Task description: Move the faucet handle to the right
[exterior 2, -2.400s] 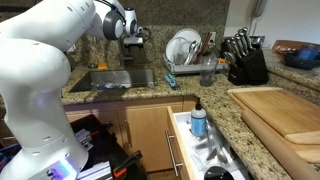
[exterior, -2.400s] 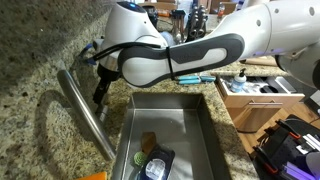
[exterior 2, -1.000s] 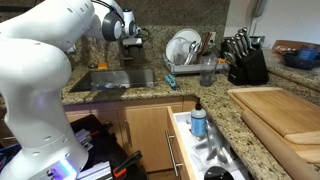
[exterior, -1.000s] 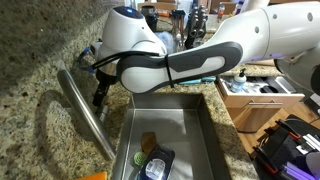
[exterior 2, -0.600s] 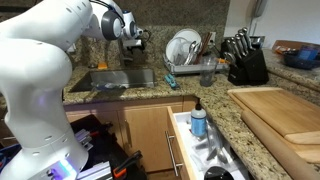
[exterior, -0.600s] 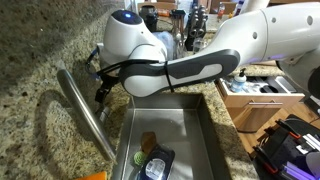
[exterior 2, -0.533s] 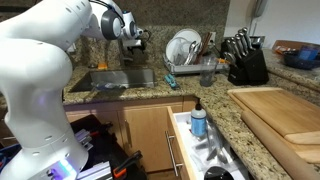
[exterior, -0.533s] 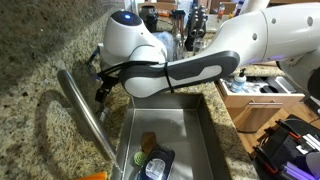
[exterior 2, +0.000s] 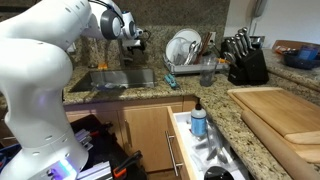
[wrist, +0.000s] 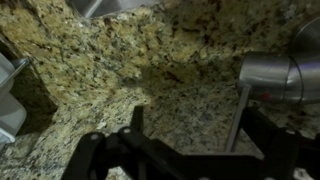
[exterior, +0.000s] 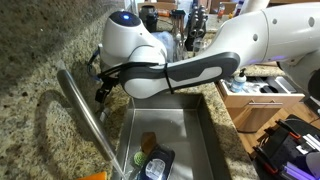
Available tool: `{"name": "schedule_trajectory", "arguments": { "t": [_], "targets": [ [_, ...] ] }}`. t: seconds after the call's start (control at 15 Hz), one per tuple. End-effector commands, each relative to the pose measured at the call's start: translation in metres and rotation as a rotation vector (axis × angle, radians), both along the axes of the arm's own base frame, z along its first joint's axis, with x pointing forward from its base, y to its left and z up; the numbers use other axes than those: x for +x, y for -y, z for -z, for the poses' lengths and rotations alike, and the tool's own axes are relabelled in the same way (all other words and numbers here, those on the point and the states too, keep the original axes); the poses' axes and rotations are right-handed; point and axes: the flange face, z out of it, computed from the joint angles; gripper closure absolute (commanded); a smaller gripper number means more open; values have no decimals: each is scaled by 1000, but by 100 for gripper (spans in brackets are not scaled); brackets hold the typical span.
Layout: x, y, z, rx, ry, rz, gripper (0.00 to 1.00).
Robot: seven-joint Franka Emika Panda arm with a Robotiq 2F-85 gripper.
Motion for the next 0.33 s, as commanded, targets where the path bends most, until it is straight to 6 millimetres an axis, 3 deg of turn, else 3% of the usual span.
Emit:
{"name": "schedule_trajectory", "arguments": {
  "t": [0.0,0.27],
  "targets": [
    [0,0,0,2,-2,6,0],
    [0,0,0,5,-4,12,0]
  ]
}}
